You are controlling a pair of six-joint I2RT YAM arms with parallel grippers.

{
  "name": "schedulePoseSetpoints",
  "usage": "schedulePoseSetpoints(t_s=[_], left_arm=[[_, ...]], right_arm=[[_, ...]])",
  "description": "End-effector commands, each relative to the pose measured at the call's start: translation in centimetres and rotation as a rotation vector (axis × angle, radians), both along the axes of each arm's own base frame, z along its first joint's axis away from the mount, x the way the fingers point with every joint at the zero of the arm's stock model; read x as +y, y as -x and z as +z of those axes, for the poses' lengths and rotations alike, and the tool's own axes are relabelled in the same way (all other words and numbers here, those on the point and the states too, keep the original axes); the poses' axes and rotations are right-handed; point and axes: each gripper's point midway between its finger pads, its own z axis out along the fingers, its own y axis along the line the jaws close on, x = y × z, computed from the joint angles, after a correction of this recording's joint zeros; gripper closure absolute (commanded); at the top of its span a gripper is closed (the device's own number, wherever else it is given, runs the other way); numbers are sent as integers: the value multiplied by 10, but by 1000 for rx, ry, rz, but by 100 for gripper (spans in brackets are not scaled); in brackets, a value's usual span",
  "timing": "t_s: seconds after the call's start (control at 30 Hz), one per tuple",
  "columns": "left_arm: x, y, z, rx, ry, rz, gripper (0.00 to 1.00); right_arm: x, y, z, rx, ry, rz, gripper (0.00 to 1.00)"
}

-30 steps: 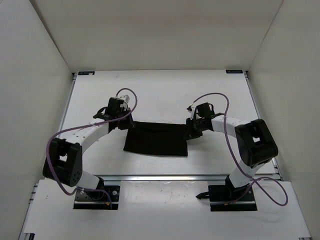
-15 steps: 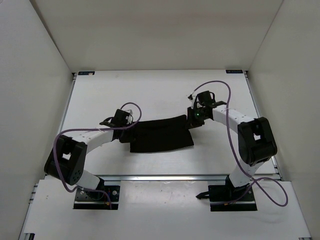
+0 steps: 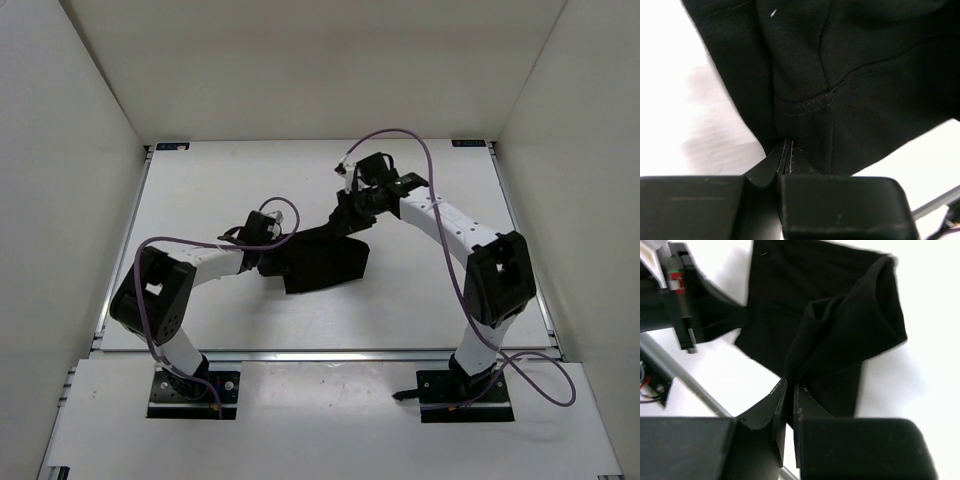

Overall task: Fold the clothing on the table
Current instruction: Fold the skirt

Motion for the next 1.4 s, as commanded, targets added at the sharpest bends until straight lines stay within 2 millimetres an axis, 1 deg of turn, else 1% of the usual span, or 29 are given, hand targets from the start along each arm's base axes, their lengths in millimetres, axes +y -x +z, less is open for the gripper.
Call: schedulePoseSetpoints(t_s=[0.0, 0.03, 0.1, 0.13, 0.27, 0.33, 0.43, 0.47, 0.6, 0.63, 0.67, 0.7, 0.73, 0.77, 0.8, 0.87, 0.9, 0.93, 0.97, 1.07, 1.1, 1.13, 1.17, 1.2, 1.23, 1.27, 1.3, 1.33, 1.37], left_arm=[[-6, 14, -22, 82, 14, -10, 100], [-9, 11, -19, 74, 31, -16, 100], [-17, 7, -19, 72, 46, -22, 100], [-22, 4, -17, 75, 65, -23, 100], [-35, -1, -20, 95, 107, -44, 100], [-38, 2, -24, 111, 104, -62, 100], [-36, 6, -27, 123, 102, -57, 100], [-35, 7, -28, 126, 111, -59, 100], [-28, 9, -29, 131, 104, -48, 100], [-27, 10, -28, 139, 100, -49, 100], [-26, 10, -26, 136, 103, -51, 100], [-25, 10, -25, 133, 98, -52, 100], [-22, 10, -23, 127, 91, -53, 100], [-23, 8, -18, 119, 105, -48, 100], [-22, 7, -16, 117, 104, -48, 99], [-20, 3, -6, 104, 127, -44, 98], [-21, 1, -2, 97, 136, -48, 96], [-23, -2, 5, 89, 154, -52, 96], [-22, -3, 8, 84, 150, -50, 95], [-22, -10, 23, 66, 167, -55, 92], [-24, -12, 28, 67, 172, -57, 91], [-23, -13, 34, 59, 173, -55, 87], [-21, -18, 41, 39, 178, -45, 84], [-18, -17, 48, 35, 187, -43, 82], [-14, -20, 50, 24, 185, -26, 80], [-12, -19, 55, 16, 191, -24, 79], [-7, -23, 60, -1, 189, -6, 81], [-7, -20, 59, 4, 181, -5, 81], [-2, -21, 58, 6, 173, 4, 85]], right_arm=[[31, 14, -6, 79, -38, 46, 100], [40, 16, -3, 73, -57, 67, 100], [48, 17, -11, 102, -65, 58, 99], [56, 22, -9, 107, -82, 81, 100], [65, 18, -17, 156, -124, 58, 100], [74, 14, -19, 153, -146, 53, 100], [87, 14, -21, 161, -165, 68, 100], [87, 10, -24, 166, -161, 49, 100], [94, 12, -32, 185, -164, 65, 100], [92, 9, -36, 193, -163, 52, 96], [93, 8, -31, 185, -169, 54, 84], [91, 7, -32, 186, -161, 42, 79], [88, 5, -30, 177, -156, 37, 69], [86, 3, -22, 157, -163, 32, 59], [82, 0, -22, 152, -162, 18, 56], [73, -5, -2, 118, -196, -6, 46], [67, -6, -1, 123, -202, -18, 42], [61, -10, 7, 106, -219, -37, 42], [57, -9, 17, 85, -231, -41, 44], [31, -15, 19, 32, -201, -109, 54], [26, -16, 23, 15, -209, -117, 66], [17, -14, 14, 33, -201, -127, 71], [16, -8, 5, 47, -192, -119, 85], [12, -6, 2, 55, -187, -125, 98], [7, 0, -11, 71, -154, -118, 100], [12, 10, -19, 86, -139, -91, 100], [12, 13, -26, 94, -129, -82, 100], [16, 18, -34, 104, -118, -66, 100], [23, 29, -38, 126, -116, -41, 100]])
